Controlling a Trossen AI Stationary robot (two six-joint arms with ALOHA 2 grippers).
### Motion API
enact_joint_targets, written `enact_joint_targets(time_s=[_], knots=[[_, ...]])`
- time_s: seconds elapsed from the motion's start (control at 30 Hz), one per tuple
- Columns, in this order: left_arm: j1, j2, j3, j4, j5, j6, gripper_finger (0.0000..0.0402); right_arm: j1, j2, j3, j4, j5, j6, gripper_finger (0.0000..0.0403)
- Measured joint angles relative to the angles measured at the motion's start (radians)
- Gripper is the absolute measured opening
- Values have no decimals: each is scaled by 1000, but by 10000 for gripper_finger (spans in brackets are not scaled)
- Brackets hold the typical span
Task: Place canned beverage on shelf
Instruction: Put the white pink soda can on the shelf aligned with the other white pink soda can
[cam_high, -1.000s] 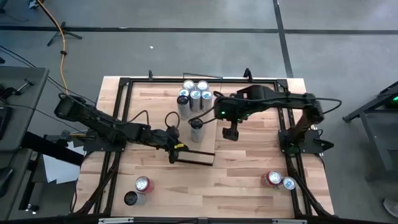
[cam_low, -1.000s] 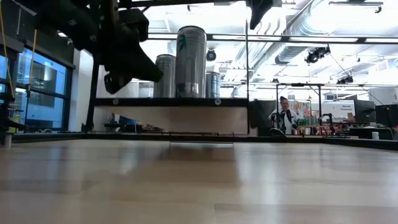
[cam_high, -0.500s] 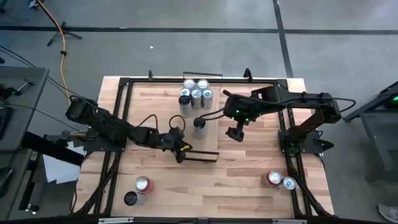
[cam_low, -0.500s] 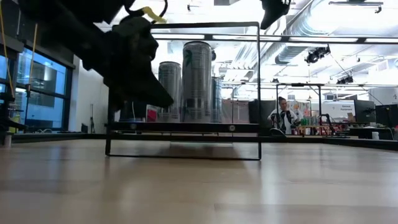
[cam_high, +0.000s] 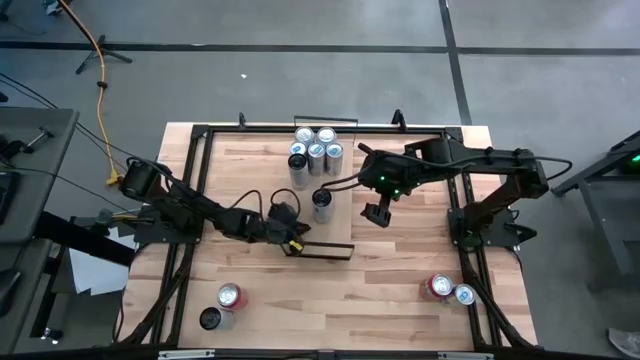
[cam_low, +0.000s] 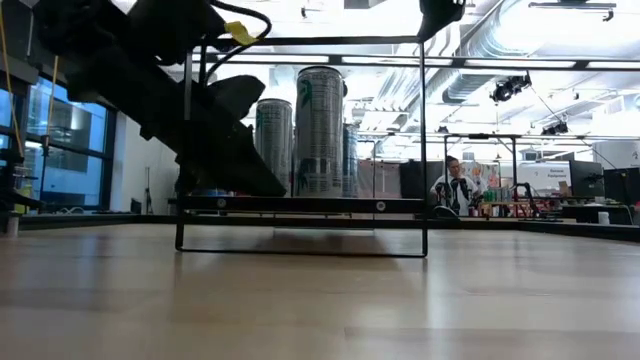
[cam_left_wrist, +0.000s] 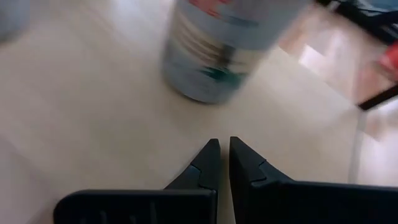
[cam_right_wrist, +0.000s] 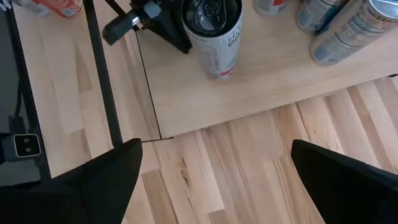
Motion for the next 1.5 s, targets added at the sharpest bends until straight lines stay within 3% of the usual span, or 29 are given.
enact_joint_targets(time_s=[0.23, 0.43, 0.7, 0.9, 1.1, 1.2, 1.27, 1.5], knots=[[16, -8, -1, -68, -128, 32, 0, 0, 0, 0, 0, -3, 16, 398], [38, -6, -4, -91, -250, 163, 0, 0, 0, 0, 0, -5, 16, 398], [86, -80, -5, -305, -333, 225, 0, 0, 0, 0, 0, -7, 25, 398], [105, -232, -6, -512, -374, 268, 0, 0, 0, 0, 0, -7, 23, 398], [105, -476, -5, -724, -395, 214, 0, -15, 0, 0, 0, -7, -31, 398], [98, -617, -5, -729, -355, 191, 0, -22, 0, 0, -1, -7, -15, 398], [92, -710, -5, -677, -277, 191, 0, -23, 0, 0, 0, -7, 25, 398], [91, -931, -5, -376, 172, 249, 0, -13, 1, 0, 61, -6, 19, 398]])
